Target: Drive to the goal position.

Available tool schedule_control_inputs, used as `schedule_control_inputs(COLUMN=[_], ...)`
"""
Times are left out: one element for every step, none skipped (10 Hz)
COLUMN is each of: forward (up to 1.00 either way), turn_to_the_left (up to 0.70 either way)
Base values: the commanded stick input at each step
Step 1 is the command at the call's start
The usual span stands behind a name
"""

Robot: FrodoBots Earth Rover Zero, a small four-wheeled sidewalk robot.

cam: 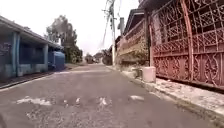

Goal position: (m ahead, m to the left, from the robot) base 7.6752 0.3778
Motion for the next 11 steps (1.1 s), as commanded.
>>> schedule_control_inputs(forward=[0.70, 0.70, 0.70, 0.70, 0.70, 0.70, 0.70, 0.70, 0.70, 0.70, 0.70], turn_to_the_left=[0.00, 0.00, 0.00, 0.00, 0.00, 0.00, 0.00, 0.00, 0.00, 0.00, 0.10])
